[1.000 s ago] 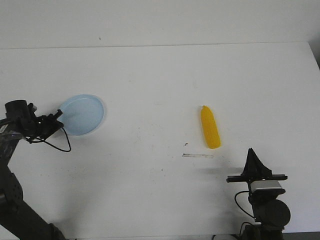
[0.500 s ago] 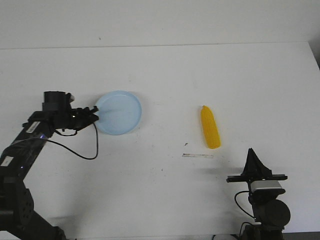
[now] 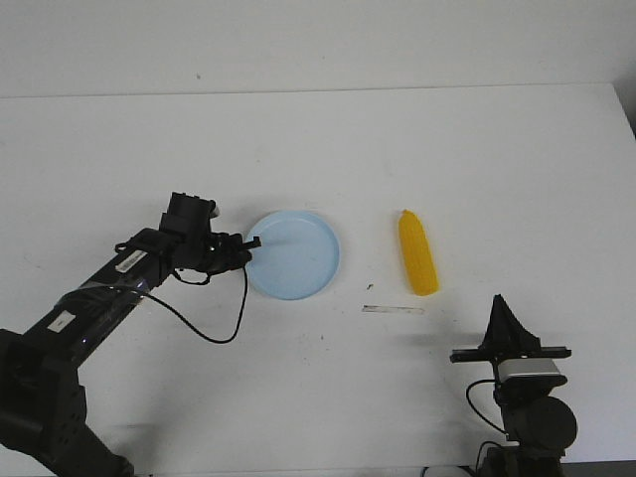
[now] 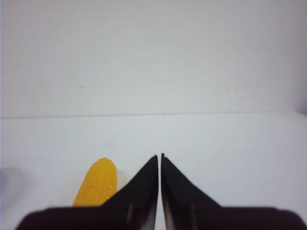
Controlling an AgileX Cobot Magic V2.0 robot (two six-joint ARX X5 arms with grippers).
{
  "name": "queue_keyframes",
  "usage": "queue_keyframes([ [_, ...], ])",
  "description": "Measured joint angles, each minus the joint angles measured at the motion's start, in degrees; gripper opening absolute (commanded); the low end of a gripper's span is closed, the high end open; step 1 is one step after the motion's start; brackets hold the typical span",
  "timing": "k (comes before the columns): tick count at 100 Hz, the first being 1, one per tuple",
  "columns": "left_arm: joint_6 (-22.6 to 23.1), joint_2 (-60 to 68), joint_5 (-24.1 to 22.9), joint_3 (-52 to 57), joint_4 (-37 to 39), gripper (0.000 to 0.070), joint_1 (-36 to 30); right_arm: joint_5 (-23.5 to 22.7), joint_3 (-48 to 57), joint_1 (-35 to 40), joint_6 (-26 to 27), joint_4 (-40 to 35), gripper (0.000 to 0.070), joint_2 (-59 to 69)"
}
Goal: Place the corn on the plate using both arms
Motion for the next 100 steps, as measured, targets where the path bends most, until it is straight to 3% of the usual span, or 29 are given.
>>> queue_keyframes([
  [23, 0.0, 0.33, -1.01, -2.54, -0.22, 0.0009, 0.02, 0.0, 0.0, 0.0, 0.0, 0.0, 0.0008, 0.0],
  [36, 0.0, 0.33, -0.98, -3.13, -0.15, 0.0173, 0.02, 0.0, 0.0, 0.0, 0.0, 0.0, 0.0008, 0.0],
  [45, 0.02, 0.31, -0.98, -3.13, 0.15, 0.0207, 0.0, 0.0, 0.0, 0.0, 0.0, 0.0, 0.0008, 0.0],
  [79, 1.01, -9.7, -1.07, -3.3, 3.37, 0.0194, 1.31, 0.0, 0.0, 0.0, 0.0, 0.0, 0.0008, 0.0],
  [91, 4.79, -14.71, -1.64, -4.63, 7.43, 0.0074, 3.69, 0.0, 0.0, 0.0, 0.0, 0.0, 0.0008, 0.0],
  [100, 9.7, -18.67, -1.99, -8.68, 11.85, 0.0028, 5.62, 0.0, 0.0, 0.0, 0.0, 0.0, 0.0008, 0.0],
])
